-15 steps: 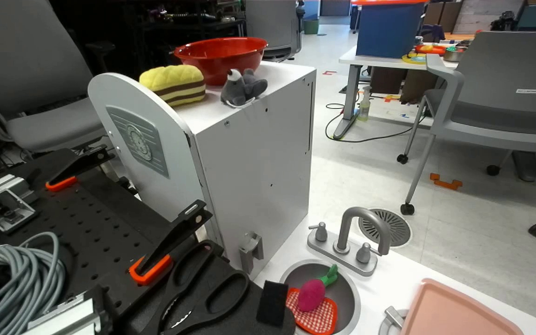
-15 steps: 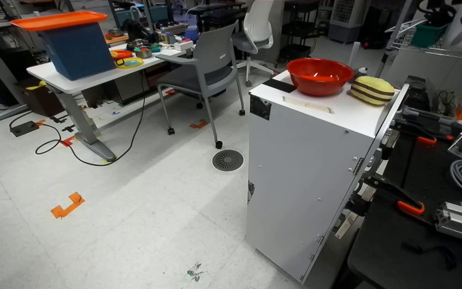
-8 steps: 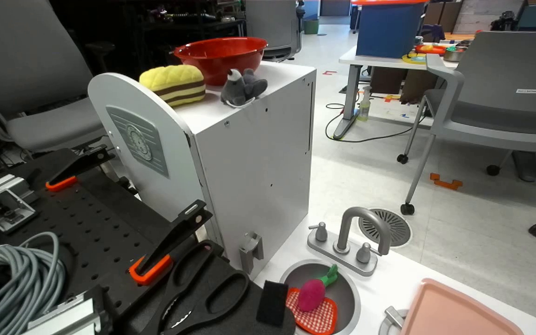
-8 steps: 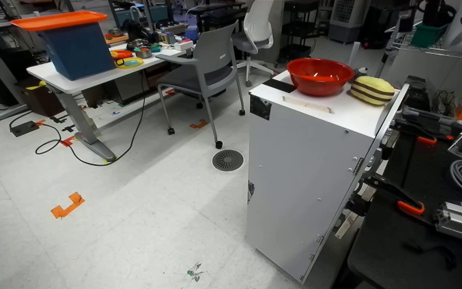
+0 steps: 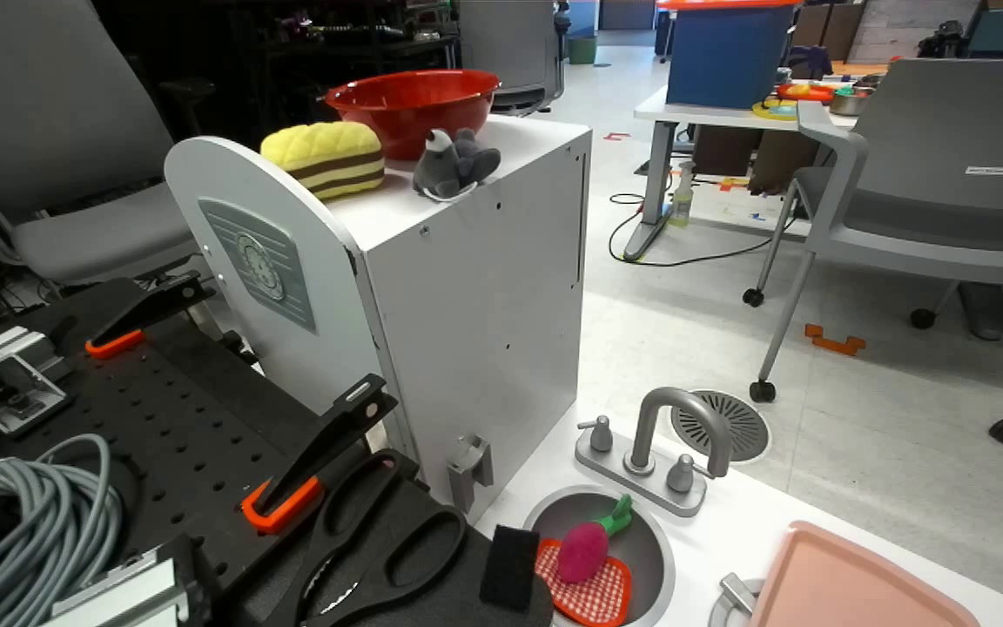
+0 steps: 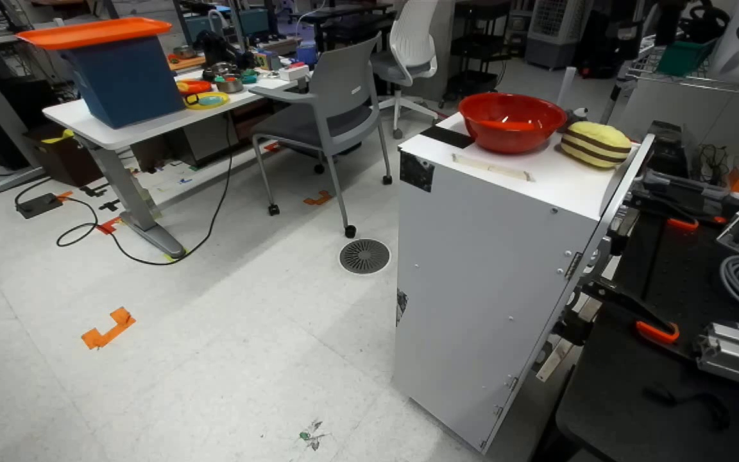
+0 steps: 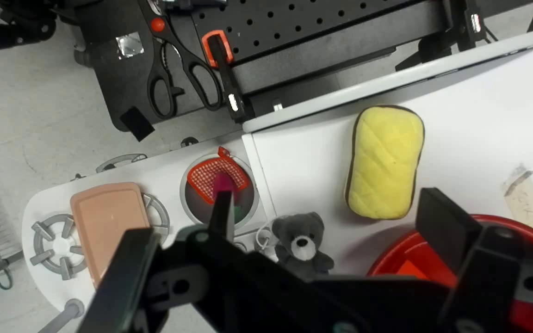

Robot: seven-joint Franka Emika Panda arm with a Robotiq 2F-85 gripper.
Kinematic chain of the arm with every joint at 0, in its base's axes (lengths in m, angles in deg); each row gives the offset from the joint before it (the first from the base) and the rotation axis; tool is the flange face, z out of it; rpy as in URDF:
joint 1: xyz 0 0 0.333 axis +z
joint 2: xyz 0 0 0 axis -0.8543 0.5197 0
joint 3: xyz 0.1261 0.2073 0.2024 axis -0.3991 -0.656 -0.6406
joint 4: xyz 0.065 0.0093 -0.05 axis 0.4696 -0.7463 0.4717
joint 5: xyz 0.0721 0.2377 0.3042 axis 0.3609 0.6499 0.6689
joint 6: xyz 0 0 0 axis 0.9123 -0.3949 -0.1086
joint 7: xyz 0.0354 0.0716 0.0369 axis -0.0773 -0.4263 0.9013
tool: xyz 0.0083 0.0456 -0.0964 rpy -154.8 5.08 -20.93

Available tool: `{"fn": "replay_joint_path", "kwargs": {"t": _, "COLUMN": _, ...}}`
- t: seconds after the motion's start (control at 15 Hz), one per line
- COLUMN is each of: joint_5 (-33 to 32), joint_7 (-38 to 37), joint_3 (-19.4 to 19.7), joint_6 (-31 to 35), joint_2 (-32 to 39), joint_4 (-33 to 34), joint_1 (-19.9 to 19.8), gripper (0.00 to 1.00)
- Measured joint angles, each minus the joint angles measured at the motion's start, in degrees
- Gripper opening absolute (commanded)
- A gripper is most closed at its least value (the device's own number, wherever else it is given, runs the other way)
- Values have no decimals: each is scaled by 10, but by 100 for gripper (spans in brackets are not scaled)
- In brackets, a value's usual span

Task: Put the yellow object inside the red bowl

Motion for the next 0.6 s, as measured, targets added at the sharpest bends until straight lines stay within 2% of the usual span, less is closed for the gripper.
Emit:
{"fn": "replay_joint_path", "kwargs": {"t": 0.33, "joint_5": 0, "joint_7": 7, "joint_3": -3, "joint_6": 34, "joint_2": 10, "joint_4": 3, "joint_1": 17, "gripper": 100}}
{"fn": "replay_joint_path", "kwargs": {"t": 0.6, "joint_5": -1, "joint_7": 35, "joint_3": -7, "joint_6": 36, "joint_2": 18, "joint_4": 4, "joint_1": 33, "gripper": 100}}
